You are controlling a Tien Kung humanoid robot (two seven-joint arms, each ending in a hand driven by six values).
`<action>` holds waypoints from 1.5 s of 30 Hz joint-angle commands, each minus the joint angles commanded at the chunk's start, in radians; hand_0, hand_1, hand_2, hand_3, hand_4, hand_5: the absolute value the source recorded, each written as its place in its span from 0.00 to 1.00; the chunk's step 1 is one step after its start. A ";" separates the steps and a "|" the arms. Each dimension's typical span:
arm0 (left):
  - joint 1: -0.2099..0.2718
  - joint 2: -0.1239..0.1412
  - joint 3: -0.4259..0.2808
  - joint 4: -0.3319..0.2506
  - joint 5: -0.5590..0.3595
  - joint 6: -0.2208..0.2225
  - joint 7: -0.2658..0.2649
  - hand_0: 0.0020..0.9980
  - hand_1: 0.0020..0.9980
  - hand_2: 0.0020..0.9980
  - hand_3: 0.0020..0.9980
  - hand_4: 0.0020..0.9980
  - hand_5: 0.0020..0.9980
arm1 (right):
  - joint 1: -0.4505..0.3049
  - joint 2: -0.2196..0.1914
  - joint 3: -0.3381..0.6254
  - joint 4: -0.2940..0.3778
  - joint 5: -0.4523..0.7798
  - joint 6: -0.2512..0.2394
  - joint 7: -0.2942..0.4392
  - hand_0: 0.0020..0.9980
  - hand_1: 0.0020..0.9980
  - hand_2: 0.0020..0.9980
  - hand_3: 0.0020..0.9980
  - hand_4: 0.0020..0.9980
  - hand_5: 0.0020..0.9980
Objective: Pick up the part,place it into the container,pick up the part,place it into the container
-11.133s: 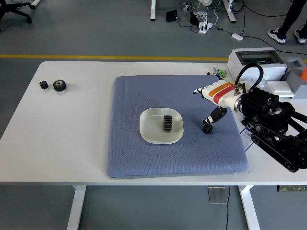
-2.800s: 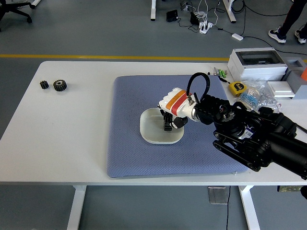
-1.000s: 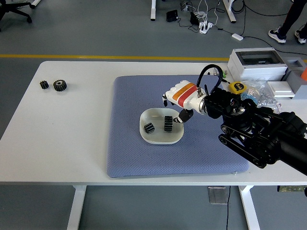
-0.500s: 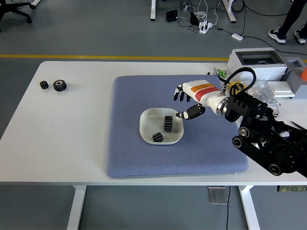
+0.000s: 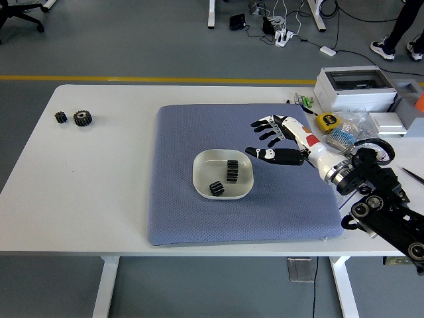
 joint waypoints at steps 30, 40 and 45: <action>0.004 -0.010 0.005 0.000 -0.002 -0.002 0.000 0.67 0.67 0.62 0.56 0.58 0.53 | -0.429 0.182 0.494 -0.083 0.300 0.101 0.133 0.73 0.74 0.82 0.80 1.00 0.92; 0.011 -0.012 0.011 0.000 -0.003 -0.005 0.000 0.67 0.66 0.62 0.56 0.58 0.53 | -0.442 0.183 0.555 -0.088 0.242 0.073 0.131 0.72 0.73 0.79 0.77 1.00 0.93; 0.013 -0.011 0.016 0.000 -0.008 -0.006 0.000 0.67 0.66 0.62 0.56 0.58 0.53 | -0.444 0.184 0.566 -0.093 0.241 0.063 0.133 0.72 0.73 0.78 0.76 1.00 0.92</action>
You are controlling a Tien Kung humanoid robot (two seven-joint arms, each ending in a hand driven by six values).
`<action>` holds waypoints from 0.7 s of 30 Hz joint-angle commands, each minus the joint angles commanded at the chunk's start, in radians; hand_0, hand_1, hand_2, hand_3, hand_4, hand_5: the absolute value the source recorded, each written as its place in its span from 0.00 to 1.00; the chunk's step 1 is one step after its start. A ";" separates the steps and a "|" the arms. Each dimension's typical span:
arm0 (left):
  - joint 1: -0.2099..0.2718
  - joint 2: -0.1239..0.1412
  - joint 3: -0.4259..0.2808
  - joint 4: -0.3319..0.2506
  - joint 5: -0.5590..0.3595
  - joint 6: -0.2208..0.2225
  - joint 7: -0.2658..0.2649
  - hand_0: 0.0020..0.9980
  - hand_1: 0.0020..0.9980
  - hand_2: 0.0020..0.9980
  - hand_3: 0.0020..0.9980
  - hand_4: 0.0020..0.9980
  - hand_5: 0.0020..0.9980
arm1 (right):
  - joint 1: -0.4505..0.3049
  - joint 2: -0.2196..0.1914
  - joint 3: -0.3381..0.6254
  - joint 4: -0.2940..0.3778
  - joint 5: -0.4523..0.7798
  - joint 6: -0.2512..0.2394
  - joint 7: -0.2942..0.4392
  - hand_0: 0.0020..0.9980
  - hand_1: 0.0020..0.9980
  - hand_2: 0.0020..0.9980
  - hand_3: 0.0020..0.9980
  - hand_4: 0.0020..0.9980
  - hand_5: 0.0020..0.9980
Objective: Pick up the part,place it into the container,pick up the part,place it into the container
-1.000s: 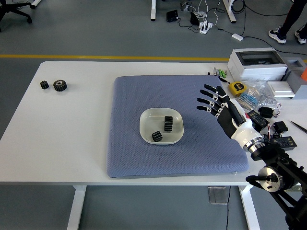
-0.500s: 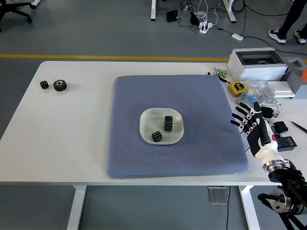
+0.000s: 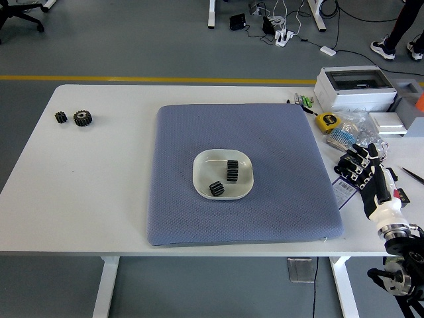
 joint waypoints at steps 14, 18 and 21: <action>0.011 0.000 0.004 0.000 0.007 -0.005 0.001 0.67 0.66 0.62 0.56 0.58 0.53 | -0.005 0.001 0.009 -0.006 -0.010 -0.010 -0.009 0.71 0.72 0.76 0.76 1.00 0.92; 0.013 0.001 0.005 0.000 0.010 -0.007 0.000 0.67 0.66 0.62 0.56 0.58 0.53 | -0.005 0.000 0.023 -0.002 -0.025 -0.021 -0.028 0.71 0.72 0.76 0.76 1.00 0.92; 0.012 0.001 0.004 0.000 0.012 -0.008 0.000 0.67 0.66 0.62 0.56 0.58 0.53 | -0.004 0.000 0.026 -0.001 -0.030 -0.024 -0.041 0.70 0.71 0.76 0.76 1.00 0.91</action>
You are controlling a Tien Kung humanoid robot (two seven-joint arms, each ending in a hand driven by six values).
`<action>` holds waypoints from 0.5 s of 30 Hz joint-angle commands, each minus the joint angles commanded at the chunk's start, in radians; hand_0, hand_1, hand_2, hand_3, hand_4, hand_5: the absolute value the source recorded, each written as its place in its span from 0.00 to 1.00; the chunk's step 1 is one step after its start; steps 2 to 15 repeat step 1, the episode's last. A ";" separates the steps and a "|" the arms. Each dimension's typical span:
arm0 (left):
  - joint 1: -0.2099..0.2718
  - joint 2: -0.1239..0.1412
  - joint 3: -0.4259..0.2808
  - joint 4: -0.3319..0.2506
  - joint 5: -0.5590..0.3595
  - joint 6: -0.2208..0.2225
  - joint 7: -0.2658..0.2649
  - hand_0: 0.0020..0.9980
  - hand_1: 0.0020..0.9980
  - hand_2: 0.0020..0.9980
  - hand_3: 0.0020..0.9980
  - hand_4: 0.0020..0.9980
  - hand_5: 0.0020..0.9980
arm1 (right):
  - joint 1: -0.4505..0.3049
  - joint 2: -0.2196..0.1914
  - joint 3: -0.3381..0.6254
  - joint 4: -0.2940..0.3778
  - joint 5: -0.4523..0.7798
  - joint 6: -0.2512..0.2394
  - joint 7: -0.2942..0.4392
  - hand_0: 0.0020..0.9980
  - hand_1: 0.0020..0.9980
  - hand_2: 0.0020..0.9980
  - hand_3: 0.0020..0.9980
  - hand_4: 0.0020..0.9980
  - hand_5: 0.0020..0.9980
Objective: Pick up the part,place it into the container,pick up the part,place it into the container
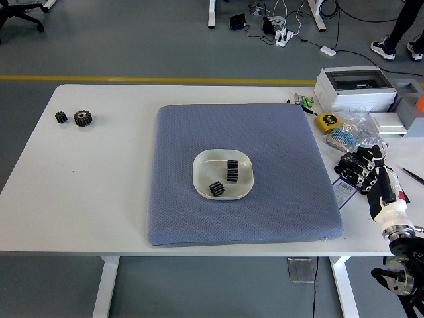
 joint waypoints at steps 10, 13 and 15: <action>0.000 0.000 0.000 0.000 0.000 -0.001 0.000 0.67 0.66 0.62 0.56 0.58 0.53 | 0.000 0.001 0.000 -0.001 0.001 -0.001 0.000 0.70 0.71 0.76 0.76 1.00 0.91; 0.000 0.000 0.000 0.000 0.000 -0.001 0.000 0.67 0.66 0.62 0.56 0.58 0.53 | 0.000 0.001 0.000 -0.001 0.001 -0.001 0.000 0.70 0.71 0.76 0.76 1.00 0.91; 0.000 0.000 0.000 0.000 0.000 -0.001 0.000 0.67 0.66 0.62 0.56 0.58 0.53 | 0.000 0.001 0.000 -0.001 0.001 -0.001 0.000 0.70 0.71 0.76 0.76 1.00 0.91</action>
